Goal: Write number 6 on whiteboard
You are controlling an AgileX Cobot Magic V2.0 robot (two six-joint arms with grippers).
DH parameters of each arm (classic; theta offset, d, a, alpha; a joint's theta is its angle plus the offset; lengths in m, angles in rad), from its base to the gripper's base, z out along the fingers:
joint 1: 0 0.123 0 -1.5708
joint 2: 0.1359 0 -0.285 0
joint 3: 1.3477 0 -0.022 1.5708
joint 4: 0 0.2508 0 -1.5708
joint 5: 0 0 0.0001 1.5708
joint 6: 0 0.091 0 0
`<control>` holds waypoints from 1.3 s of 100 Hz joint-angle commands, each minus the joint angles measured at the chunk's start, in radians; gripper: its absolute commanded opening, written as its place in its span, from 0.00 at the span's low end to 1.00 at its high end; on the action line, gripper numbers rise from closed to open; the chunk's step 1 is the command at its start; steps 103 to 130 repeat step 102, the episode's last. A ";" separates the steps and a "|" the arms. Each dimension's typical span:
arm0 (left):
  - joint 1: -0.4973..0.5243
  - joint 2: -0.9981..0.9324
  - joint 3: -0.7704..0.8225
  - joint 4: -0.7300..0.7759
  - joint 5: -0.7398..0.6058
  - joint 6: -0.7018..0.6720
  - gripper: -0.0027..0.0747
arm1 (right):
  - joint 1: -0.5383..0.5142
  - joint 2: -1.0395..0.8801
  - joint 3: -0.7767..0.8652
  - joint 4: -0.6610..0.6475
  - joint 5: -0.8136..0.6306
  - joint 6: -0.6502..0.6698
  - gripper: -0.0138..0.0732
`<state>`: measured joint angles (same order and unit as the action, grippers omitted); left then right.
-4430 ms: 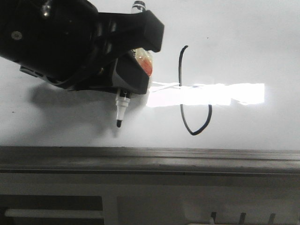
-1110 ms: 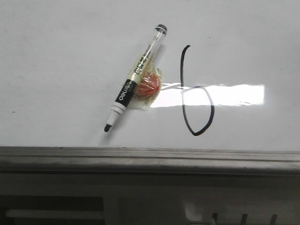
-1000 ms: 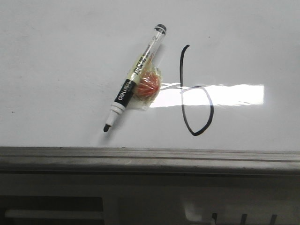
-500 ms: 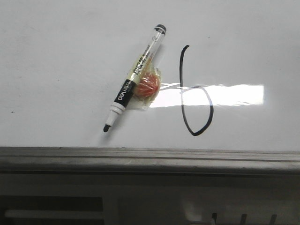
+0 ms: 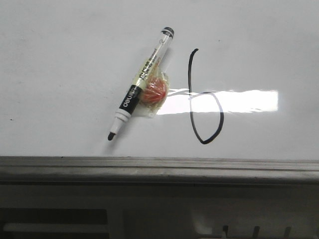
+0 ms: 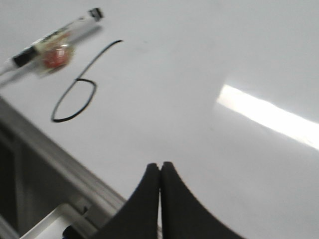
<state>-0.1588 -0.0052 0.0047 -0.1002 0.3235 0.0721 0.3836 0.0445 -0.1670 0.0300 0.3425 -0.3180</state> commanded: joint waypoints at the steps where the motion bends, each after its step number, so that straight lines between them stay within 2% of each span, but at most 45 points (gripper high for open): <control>1: 0.002 -0.019 0.044 -0.002 -0.060 -0.009 0.01 | -0.131 0.011 0.023 0.027 -0.170 0.005 0.08; 7: 0.002 -0.019 0.044 -0.002 -0.060 -0.009 0.01 | -0.214 0.011 0.061 -0.030 -0.173 0.059 0.08; 15: 0.002 -0.019 0.044 -0.002 -0.060 -0.009 0.01 | -0.273 0.011 0.108 -0.065 -0.178 0.160 0.08; 24: 0.002 -0.019 0.044 -0.002 -0.060 -0.009 0.01 | -0.290 -0.013 0.166 -0.069 -0.182 0.276 0.08; 31: 0.002 -0.019 0.044 -0.002 -0.060 -0.009 0.01 | -0.290 -0.049 0.205 -0.093 -0.182 0.306 0.08; 45: 0.002 -0.019 0.044 -0.002 -0.062 -0.009 0.01 | -0.290 -0.073 0.208 -0.103 -0.022 0.306 0.08; 130: 0.002 -0.019 0.044 -0.002 -0.062 -0.009 0.01 | -0.290 -0.073 0.208 -0.105 -0.031 0.304 0.08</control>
